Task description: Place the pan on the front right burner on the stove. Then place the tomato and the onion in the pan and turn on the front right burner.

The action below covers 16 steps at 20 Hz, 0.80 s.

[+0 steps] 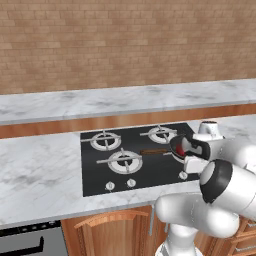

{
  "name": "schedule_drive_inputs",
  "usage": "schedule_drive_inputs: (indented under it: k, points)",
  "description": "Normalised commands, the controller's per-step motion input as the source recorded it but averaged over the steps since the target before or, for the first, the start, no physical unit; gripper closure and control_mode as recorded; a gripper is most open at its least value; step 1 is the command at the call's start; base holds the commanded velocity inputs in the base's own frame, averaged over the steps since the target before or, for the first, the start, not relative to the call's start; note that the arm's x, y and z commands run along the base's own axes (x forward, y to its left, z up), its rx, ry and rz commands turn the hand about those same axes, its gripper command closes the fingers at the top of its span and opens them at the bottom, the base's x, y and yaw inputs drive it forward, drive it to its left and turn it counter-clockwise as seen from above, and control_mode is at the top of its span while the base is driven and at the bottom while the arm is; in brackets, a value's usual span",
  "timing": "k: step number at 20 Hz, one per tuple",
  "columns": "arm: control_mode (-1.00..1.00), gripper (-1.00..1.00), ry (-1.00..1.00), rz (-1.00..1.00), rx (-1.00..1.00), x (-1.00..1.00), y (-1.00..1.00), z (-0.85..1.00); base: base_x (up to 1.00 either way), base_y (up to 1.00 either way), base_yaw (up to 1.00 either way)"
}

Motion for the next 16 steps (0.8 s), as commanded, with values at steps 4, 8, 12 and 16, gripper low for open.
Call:
schedule_drive_inputs:
  k: [4, 8, 12, 16]
  points:
    - [-1.0, 1.0, 0.0, 0.17, 0.05, 0.12, 0.0, -0.05, 0.0, 0.0, 0.0]
    - [-1.0, 1.0, 0.0, 0.14, 0.0, 0.01, 0.0, -0.07, 0.0, 0.0, 0.0]
    - [-1.0, 1.0, -0.03, 0.12, 0.0, 0.0, 0.0, -0.12, 0.0, 0.0, 0.0]
    - [-1.0, 1.0, -0.1, 0.09, 0.01, 0.0, 0.0, -0.09, 0.0, 0.0, 0.0]
